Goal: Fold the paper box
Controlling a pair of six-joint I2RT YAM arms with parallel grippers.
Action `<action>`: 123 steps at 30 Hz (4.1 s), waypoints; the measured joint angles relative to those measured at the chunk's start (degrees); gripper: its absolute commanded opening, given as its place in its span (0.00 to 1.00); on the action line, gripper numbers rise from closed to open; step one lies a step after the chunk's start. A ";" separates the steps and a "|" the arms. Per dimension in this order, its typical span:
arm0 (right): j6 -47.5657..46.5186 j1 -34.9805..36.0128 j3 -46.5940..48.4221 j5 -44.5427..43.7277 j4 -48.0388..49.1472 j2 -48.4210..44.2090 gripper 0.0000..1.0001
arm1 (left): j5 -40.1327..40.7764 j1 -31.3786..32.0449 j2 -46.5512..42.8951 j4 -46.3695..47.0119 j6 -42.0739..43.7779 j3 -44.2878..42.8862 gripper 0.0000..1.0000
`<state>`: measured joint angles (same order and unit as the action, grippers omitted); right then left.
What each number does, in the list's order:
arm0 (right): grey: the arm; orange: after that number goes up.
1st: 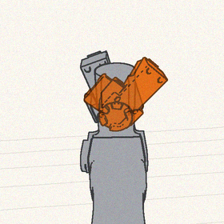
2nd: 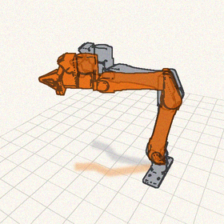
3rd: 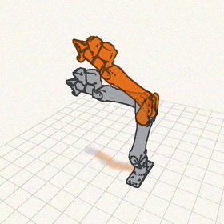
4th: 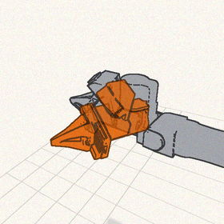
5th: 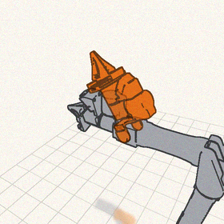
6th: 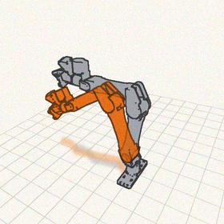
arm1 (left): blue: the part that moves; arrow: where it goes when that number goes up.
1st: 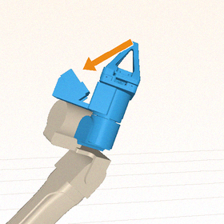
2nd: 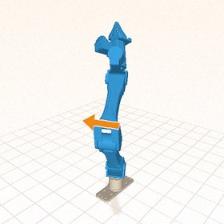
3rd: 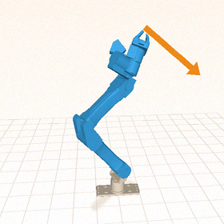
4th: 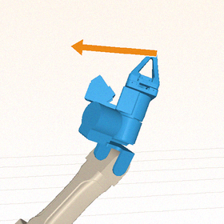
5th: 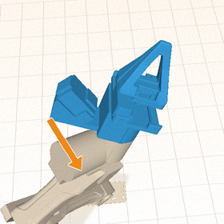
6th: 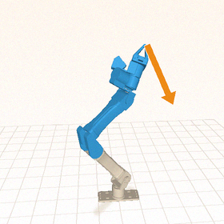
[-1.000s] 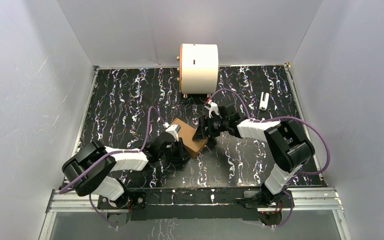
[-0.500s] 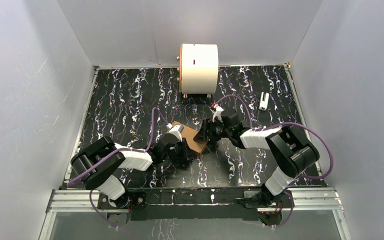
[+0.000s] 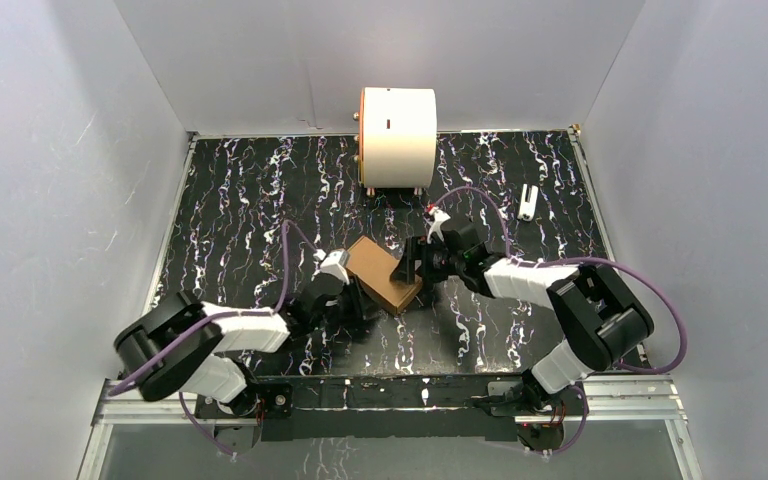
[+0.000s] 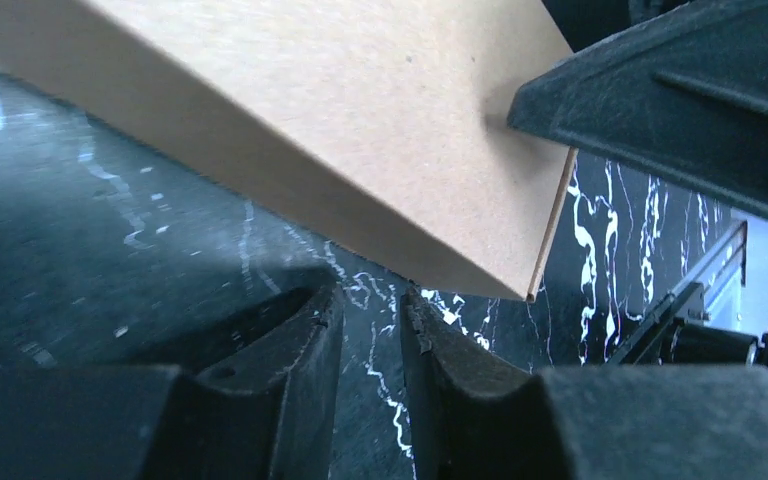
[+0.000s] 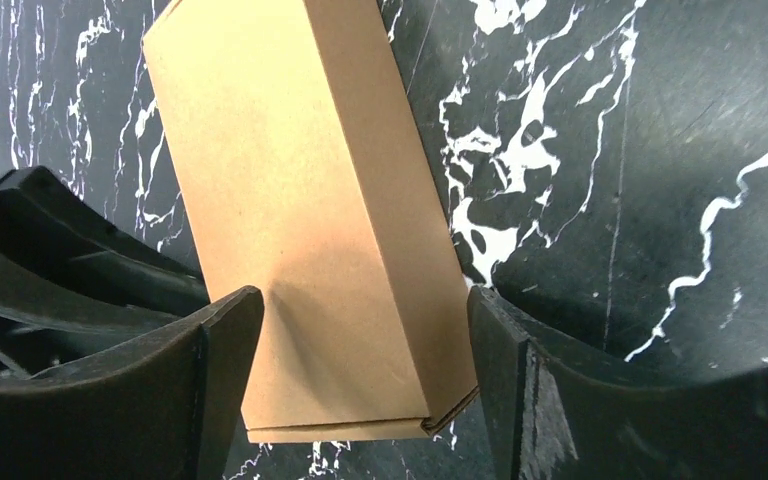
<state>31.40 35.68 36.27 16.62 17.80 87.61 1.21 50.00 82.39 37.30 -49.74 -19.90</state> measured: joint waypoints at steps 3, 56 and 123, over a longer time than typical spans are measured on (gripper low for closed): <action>-1.95 -0.81 3.58 0.28 -4.33 0.76 0.89 | 3.13 -0.24 -5.64 -3.37 -0.22 1.55 0.29; -0.52 -1.64 21.94 10.75 -0.04 21.70 0.68 | -1.73 -22.93 11.87 2.75 5.20 -9.18 0.00; -22.38 -14.69 -2.78 -32.57 -31.41 -61.00 0.99 | 21.38 -29.97 -78.51 -60.39 28.24 -15.08 0.91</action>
